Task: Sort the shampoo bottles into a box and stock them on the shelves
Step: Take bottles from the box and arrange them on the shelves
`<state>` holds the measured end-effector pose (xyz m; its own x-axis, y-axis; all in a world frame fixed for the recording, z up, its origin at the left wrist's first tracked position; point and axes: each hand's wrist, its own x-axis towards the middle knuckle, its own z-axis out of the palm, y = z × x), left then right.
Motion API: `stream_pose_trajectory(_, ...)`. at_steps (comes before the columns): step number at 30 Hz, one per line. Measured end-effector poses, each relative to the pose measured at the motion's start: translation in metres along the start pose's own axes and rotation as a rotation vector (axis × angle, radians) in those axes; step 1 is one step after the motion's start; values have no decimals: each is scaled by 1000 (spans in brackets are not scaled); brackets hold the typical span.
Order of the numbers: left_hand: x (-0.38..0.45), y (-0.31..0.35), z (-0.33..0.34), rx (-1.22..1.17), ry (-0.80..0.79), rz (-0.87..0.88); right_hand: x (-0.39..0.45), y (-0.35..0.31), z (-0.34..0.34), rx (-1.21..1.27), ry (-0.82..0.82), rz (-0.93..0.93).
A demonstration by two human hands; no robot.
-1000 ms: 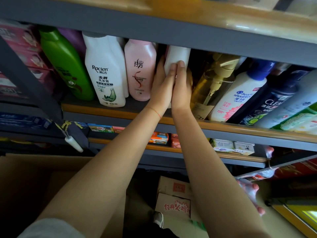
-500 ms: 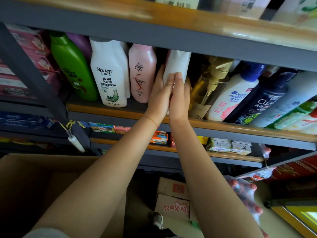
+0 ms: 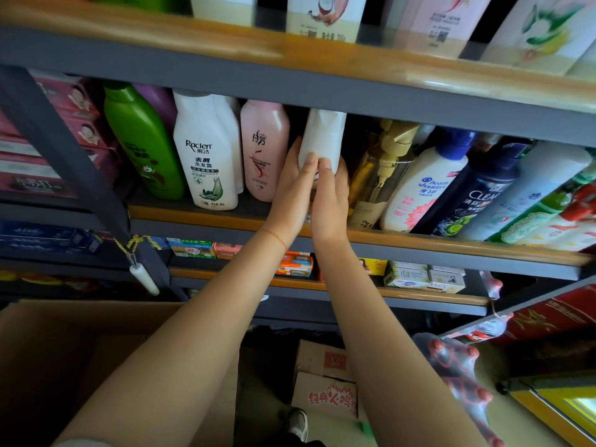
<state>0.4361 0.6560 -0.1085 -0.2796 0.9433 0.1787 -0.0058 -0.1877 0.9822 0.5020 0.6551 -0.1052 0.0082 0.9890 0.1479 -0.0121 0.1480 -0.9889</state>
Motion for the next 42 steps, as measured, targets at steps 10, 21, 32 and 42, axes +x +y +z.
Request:
stream_pose_trajectory(10,0,2,1,-2,4,-6,9,2,-10,-76,-88,21)
stream_pose_trajectory(21,-2,3,0,-24,18,-27,-1,3,-3,-30,-17,7)
stream_pose_trajectory(32,2,-10,-6,-20,-19,-57,-38,17,-14,-300,-3,-14)
stream_pose_trajectory(42,3,-8,-3,-40,-21,-77,-46,24,-17,-447,56,-148)
